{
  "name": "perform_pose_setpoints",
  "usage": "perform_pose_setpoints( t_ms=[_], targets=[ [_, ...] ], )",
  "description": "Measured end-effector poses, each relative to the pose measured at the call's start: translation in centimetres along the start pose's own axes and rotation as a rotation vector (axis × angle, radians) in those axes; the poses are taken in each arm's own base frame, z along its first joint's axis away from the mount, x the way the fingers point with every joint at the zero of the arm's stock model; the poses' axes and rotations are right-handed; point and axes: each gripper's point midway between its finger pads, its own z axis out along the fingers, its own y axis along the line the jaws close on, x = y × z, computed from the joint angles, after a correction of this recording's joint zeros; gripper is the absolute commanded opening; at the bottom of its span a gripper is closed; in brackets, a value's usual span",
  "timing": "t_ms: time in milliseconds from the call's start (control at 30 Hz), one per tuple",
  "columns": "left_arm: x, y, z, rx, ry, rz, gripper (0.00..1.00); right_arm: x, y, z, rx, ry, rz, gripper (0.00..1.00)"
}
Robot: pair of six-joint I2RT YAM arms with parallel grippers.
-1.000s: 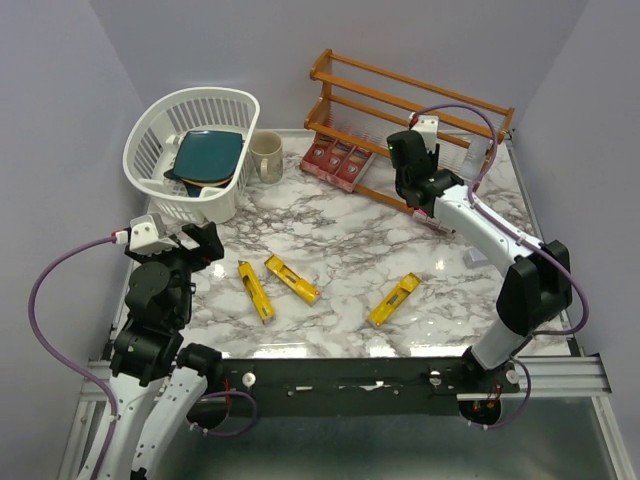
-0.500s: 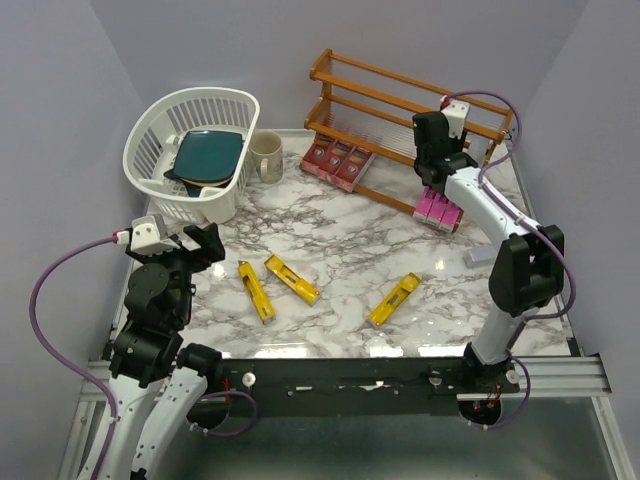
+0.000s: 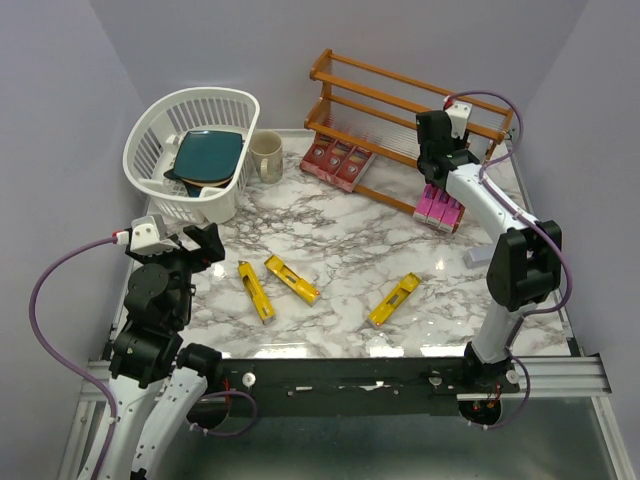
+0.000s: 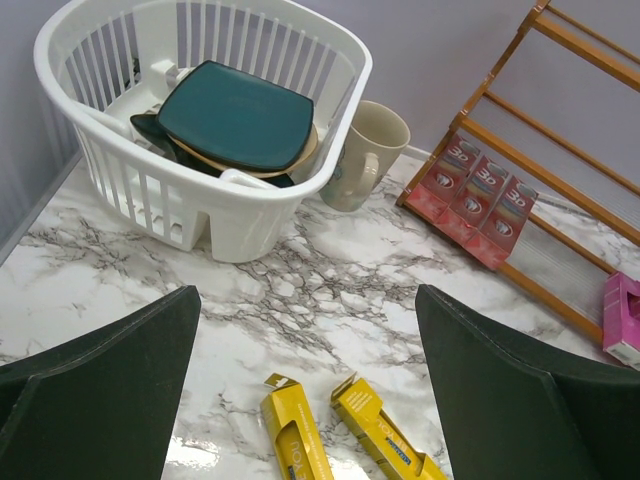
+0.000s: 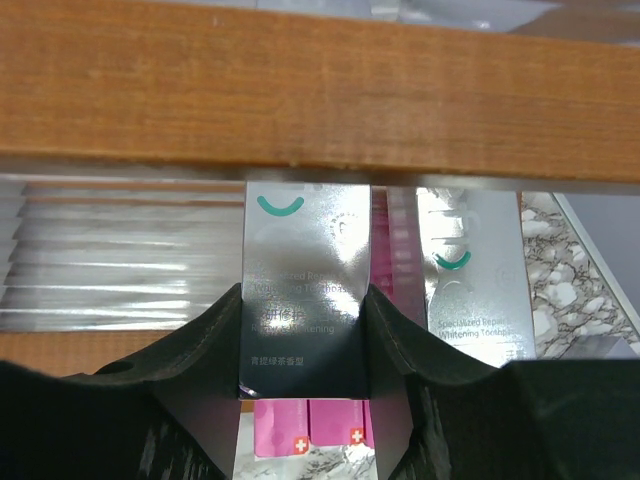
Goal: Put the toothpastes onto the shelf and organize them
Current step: Place the toothpaste on the shelf.
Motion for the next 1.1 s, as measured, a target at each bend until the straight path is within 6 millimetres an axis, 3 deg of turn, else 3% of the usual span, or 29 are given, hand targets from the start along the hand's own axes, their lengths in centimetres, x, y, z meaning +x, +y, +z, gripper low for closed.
perform_pose_setpoints(
  t_ms=[233,767,1100],
  targets=[
    [0.0,0.0,0.0,0.001,-0.002,-0.001,0.99,1.2,-0.1,-0.2,-0.008,0.041,-0.031,0.34],
    [0.0,0.0,0.0,0.001,-0.002,-0.001,0.99,1.7,-1.6,-0.3,0.028,0.052,-0.037,0.4],
    [0.0,0.0,0.0,0.001,-0.001,-0.001,0.99,1.8,-1.9,-0.6,0.034,0.053,-0.027,0.63]
  ],
)
